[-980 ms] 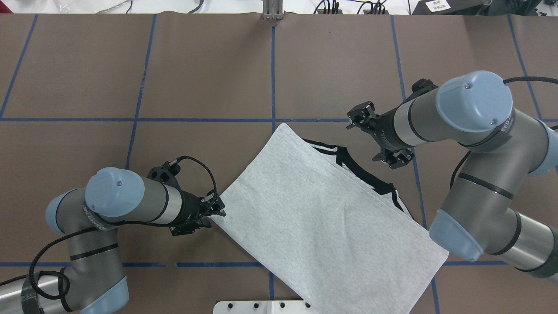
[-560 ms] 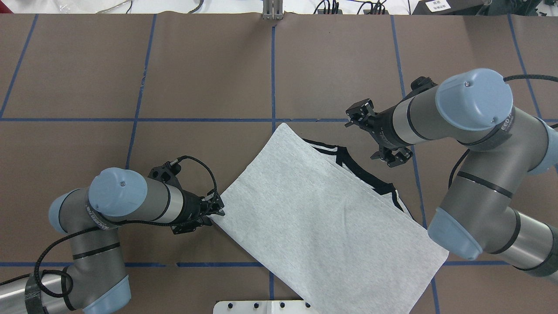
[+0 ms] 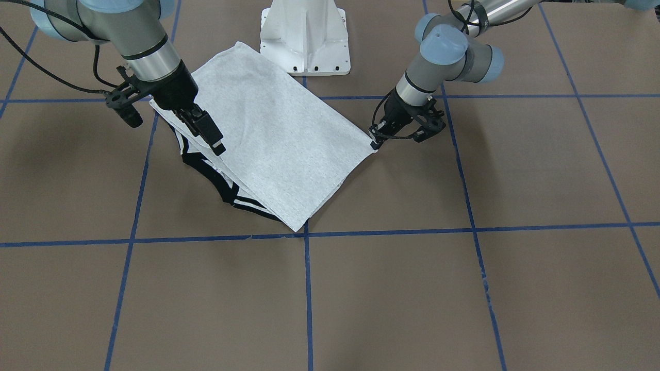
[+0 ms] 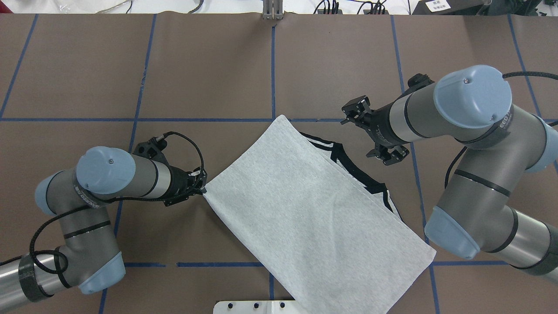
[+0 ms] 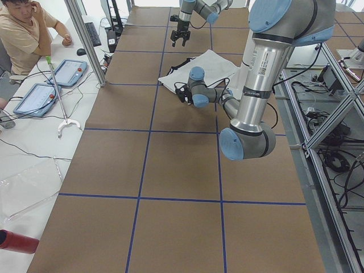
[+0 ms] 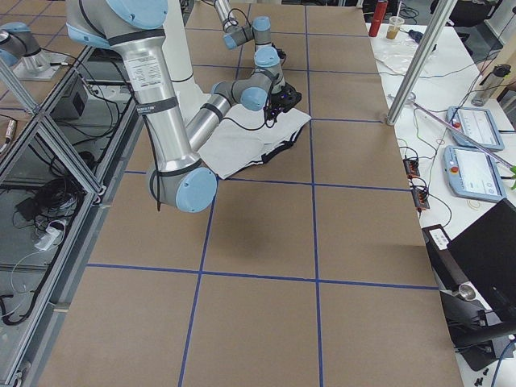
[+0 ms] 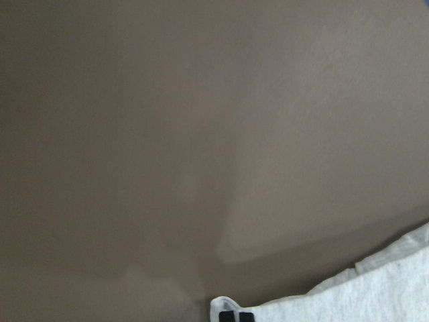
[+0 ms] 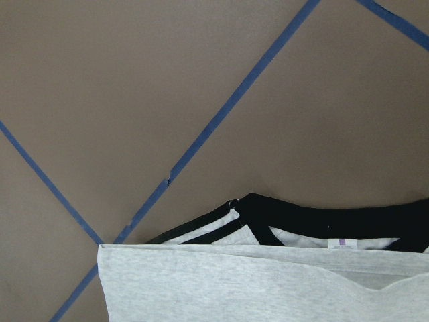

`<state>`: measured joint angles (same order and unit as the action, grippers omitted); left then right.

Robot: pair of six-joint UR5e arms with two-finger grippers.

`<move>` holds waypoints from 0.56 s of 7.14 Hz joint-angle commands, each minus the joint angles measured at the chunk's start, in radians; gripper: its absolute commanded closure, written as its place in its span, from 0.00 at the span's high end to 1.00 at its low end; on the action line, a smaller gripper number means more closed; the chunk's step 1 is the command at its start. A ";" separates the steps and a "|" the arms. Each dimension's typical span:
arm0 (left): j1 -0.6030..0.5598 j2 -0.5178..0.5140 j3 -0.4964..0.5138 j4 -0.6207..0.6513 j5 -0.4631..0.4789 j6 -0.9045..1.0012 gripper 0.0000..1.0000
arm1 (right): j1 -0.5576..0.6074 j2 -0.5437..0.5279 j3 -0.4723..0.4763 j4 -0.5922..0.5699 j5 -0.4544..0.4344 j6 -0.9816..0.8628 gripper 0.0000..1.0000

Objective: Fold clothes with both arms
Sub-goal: 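Pull the left gripper's corner away from the robot to straighten the shirt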

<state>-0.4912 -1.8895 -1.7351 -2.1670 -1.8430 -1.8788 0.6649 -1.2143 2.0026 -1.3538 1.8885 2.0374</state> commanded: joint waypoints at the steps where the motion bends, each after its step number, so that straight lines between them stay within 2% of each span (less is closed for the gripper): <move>1: -0.132 -0.057 0.067 0.006 -0.004 0.178 0.00 | -0.001 0.002 -0.001 0.002 0.004 0.000 1.00; 2: -0.223 -0.151 0.188 -0.005 -0.005 0.225 0.00 | -0.001 0.001 -0.004 0.002 0.004 0.000 1.00; 3: -0.283 -0.262 0.350 -0.025 -0.004 0.233 0.00 | -0.001 0.001 -0.004 0.002 0.003 0.000 1.00; 4: -0.329 -0.363 0.528 -0.133 -0.004 0.240 0.00 | -0.016 -0.001 -0.005 0.004 -0.012 -0.005 1.00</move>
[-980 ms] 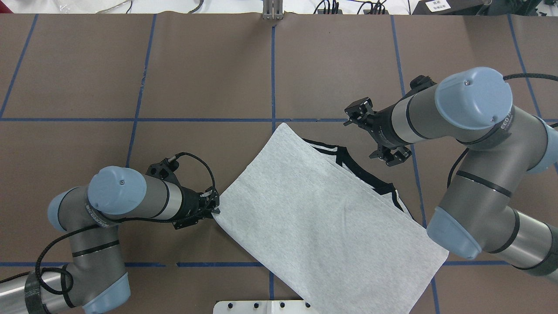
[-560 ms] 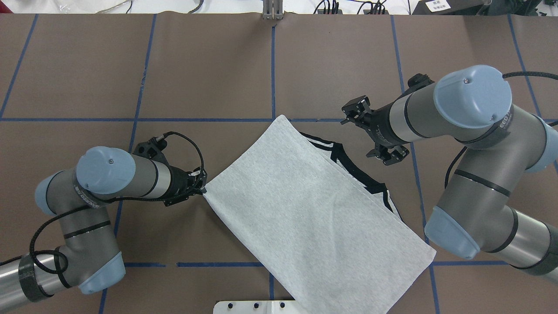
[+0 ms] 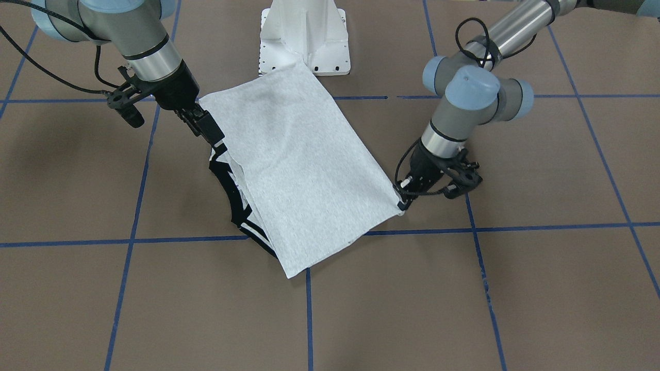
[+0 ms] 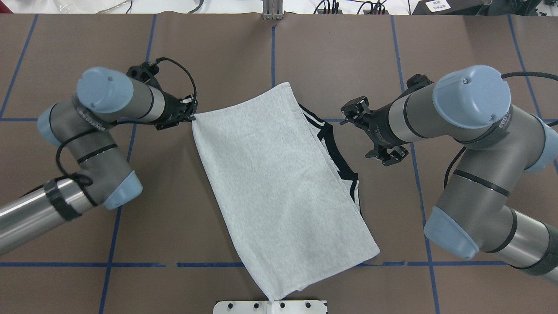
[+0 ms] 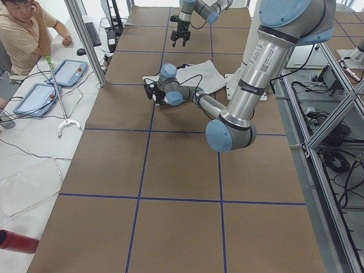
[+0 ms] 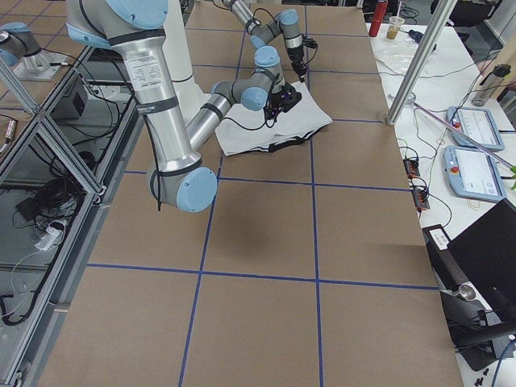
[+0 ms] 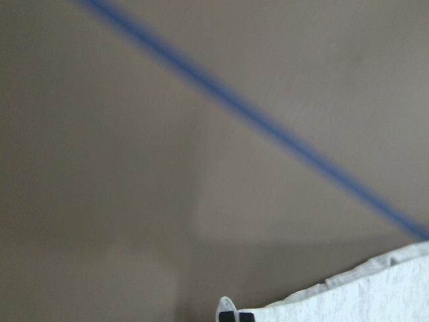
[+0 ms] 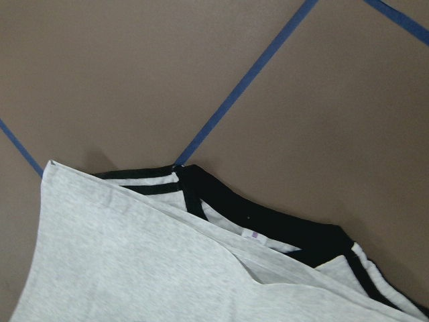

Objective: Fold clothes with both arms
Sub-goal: 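Pull the left gripper's corner away from the robot to straighten the shirt, then move the right gripper to the shirt's near corner by the collar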

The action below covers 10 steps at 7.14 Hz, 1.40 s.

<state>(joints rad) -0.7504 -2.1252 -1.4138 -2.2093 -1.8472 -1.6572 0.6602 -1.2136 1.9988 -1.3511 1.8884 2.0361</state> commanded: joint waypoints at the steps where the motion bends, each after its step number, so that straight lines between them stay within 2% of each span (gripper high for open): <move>1: -0.101 -0.201 0.334 -0.165 0.002 0.019 0.00 | -0.030 0.000 0.003 0.003 -0.076 0.001 1.00; 2: -0.107 -0.276 0.430 -0.176 0.019 0.019 0.00 | -0.051 -0.003 0.000 0.013 -0.090 -0.002 1.00; 3: -0.107 -0.286 0.444 -0.176 0.049 0.019 0.03 | -0.104 -0.001 -0.006 0.041 -0.168 -0.005 1.00; 4: -0.107 -0.288 0.441 -0.176 0.048 0.019 0.39 | -0.153 0.002 -0.006 0.041 -0.240 -0.008 1.00; 5: -0.107 -0.289 0.423 -0.176 0.043 0.017 0.43 | -0.189 0.028 -0.014 0.041 -0.262 -0.002 1.00; 7: -0.110 -0.280 0.377 -0.165 0.040 0.014 0.44 | -0.263 0.054 -0.049 0.032 -0.268 0.001 1.00; 8: -0.112 -0.265 0.363 -0.167 0.017 0.014 0.44 | -0.319 0.054 -0.061 0.009 -0.309 0.003 1.00; 10: -0.112 -0.196 0.267 -0.162 -0.047 0.014 0.44 | -0.366 0.110 -0.154 -0.032 -0.334 0.092 1.00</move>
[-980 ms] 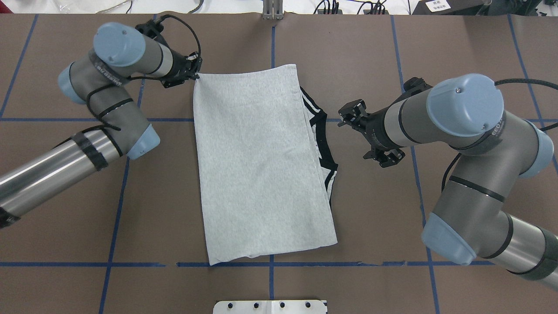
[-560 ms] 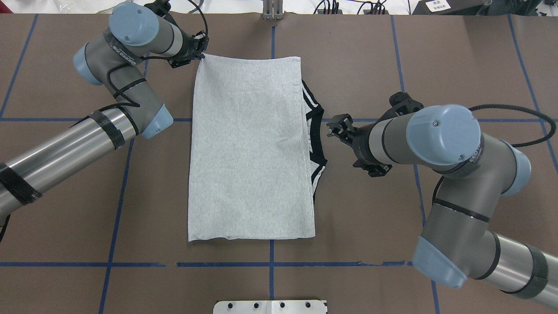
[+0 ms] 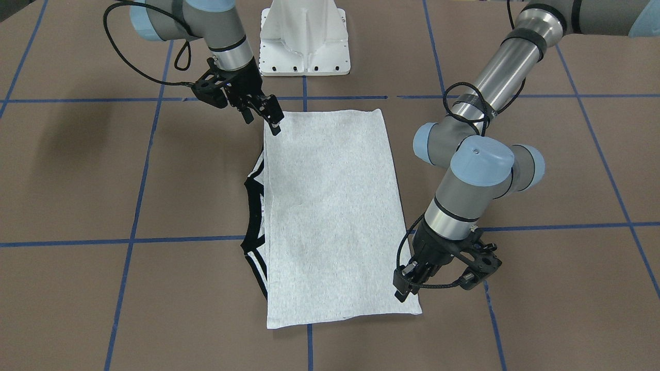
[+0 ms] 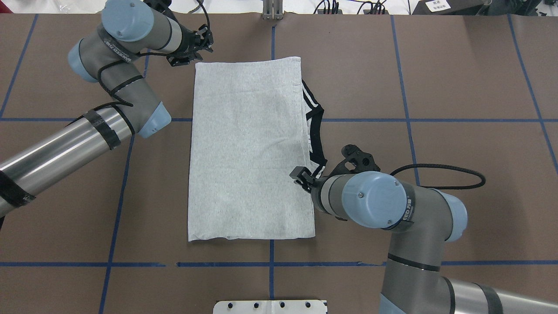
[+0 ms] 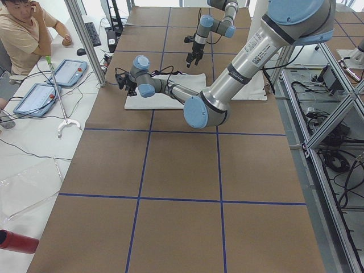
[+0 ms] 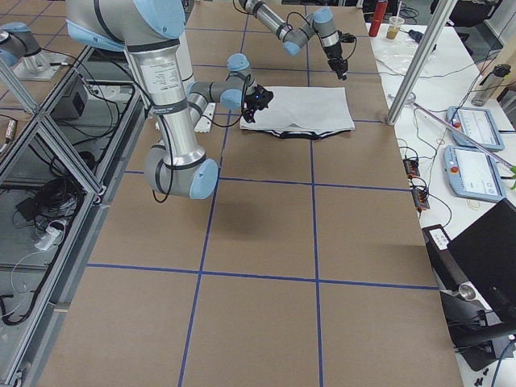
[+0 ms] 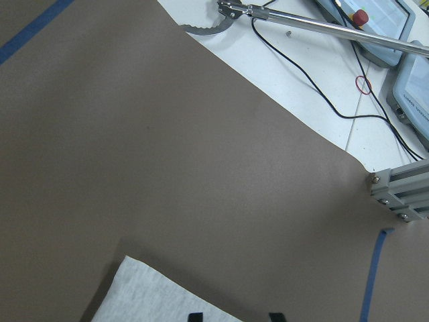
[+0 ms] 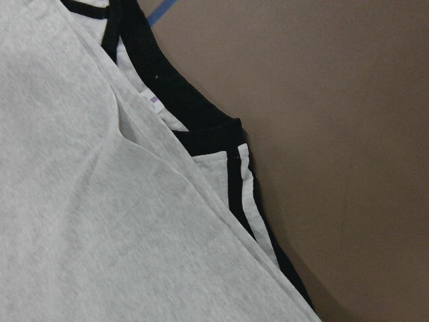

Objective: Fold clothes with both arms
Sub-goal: 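Move the right gripper to the shirt's near corner by the collar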

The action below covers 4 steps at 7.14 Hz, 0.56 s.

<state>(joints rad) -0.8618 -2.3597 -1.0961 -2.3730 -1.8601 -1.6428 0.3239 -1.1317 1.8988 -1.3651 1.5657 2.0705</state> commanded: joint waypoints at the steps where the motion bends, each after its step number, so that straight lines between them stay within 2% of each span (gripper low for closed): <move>1: 0.000 0.049 -0.065 0.001 -0.034 -0.003 0.44 | -0.034 0.041 -0.070 -0.022 -0.012 0.068 1.00; 4: 0.001 0.097 -0.128 0.005 -0.034 -0.005 0.46 | -0.075 0.047 -0.096 -0.020 -0.012 0.103 1.00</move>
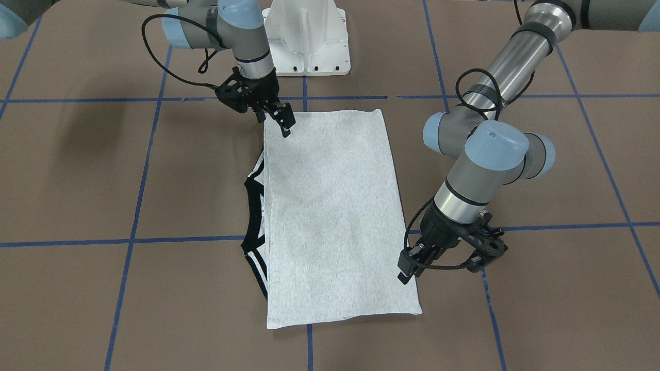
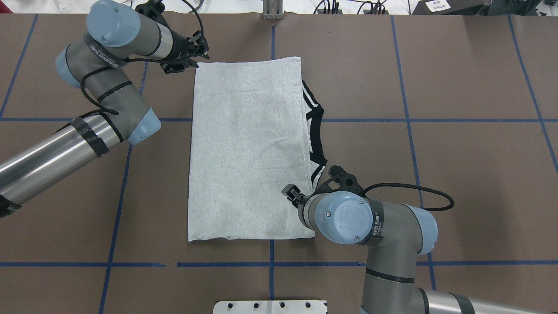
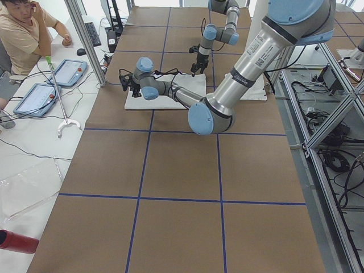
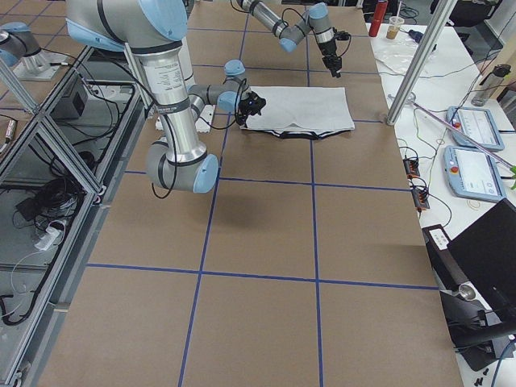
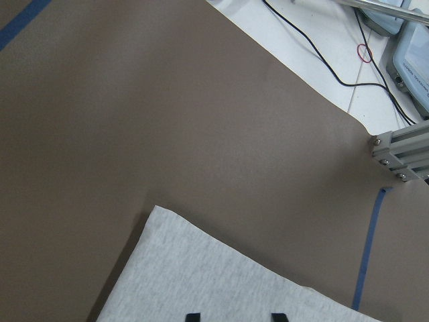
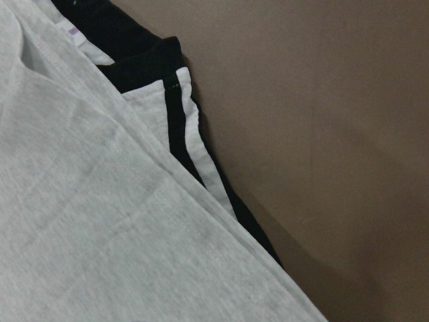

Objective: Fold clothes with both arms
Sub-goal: 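Move the right gripper to the shirt's near corner by the collar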

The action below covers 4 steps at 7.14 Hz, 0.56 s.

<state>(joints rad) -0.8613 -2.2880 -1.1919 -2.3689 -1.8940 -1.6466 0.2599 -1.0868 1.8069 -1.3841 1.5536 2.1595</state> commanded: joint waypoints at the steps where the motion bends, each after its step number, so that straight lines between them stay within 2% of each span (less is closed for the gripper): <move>1: 0.001 0.030 -0.035 0.000 0.001 -0.001 0.46 | -0.022 -0.001 -0.004 -0.003 -0.001 0.016 1.00; 4: 0.002 0.044 -0.048 0.000 0.003 -0.001 0.46 | -0.039 -0.004 -0.006 -0.003 -0.003 0.016 1.00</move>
<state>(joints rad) -0.8593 -2.2487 -1.2342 -2.3685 -1.8926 -1.6475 0.2257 -1.0916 1.8021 -1.3866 1.5515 2.1749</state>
